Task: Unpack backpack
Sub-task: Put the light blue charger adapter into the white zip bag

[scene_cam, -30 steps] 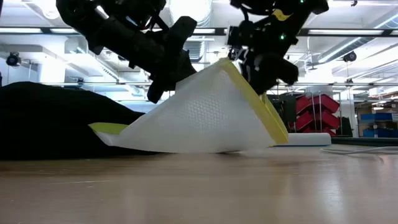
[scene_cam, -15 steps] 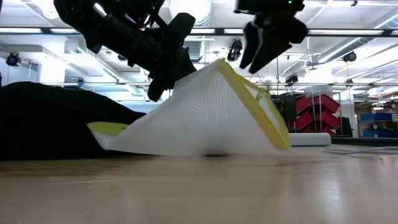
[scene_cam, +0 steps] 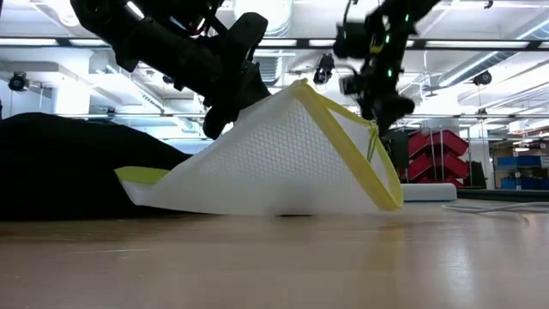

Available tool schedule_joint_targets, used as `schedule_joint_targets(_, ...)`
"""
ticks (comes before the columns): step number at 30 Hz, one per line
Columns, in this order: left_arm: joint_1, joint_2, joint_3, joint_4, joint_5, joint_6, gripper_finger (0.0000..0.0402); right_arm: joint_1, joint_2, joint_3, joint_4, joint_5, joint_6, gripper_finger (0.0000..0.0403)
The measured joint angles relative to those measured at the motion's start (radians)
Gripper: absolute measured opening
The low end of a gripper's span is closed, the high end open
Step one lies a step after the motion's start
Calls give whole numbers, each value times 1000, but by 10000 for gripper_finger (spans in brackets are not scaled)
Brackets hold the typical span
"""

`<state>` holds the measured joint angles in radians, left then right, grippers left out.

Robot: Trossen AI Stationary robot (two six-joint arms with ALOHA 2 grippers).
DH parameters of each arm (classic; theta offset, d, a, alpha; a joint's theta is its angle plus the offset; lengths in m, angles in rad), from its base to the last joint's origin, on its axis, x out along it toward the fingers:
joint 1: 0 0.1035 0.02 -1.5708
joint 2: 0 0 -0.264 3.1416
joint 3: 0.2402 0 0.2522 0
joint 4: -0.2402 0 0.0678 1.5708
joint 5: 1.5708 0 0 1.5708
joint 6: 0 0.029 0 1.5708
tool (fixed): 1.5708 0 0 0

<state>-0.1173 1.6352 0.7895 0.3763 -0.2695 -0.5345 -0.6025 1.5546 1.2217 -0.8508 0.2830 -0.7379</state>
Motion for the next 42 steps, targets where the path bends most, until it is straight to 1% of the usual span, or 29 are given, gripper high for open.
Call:
schedule_joint_targets(2,0,0,0,1,0,1,0,-63,42,0,7,-29,-51,292)
schedule_joint_targets(4,0,0,0,0,0,1,0,-109,83,0,31,-34,-106,284)
schedule_joint_targets(8,0,0,0,-1,-8,6,0,-167,150,0,93,-39,-213,266)
schedule_joint_targets(14,0,11,0,0,-9,6,0,-197,218,0,163,-39,-311,246)
schedule_joint_targets(20,0,72,-1,9,-9,-11,0,-200,255,0,212,-29,-378,234)
schedule_joint_targets(25,0,105,-1,48,-9,-28,0,-217,298,0,203,-33,-374,235)
schedule_joint_targets(29,1,107,-1,60,-9,-28,0,-223,320,4,206,-47,-349,232)
schedule_joint_targets(32,1,107,-1,60,-9,-28,0,-223,320,4,205,-59,-320,217)
schedule_joint_targets(37,3,107,-1,60,-9,-25,0,-219,302,2,188,-91,-242,162)
schedule_joint_targets(42,4,107,-1,67,-8,-25,0,-202,268,-3,100,-120,-146,161)
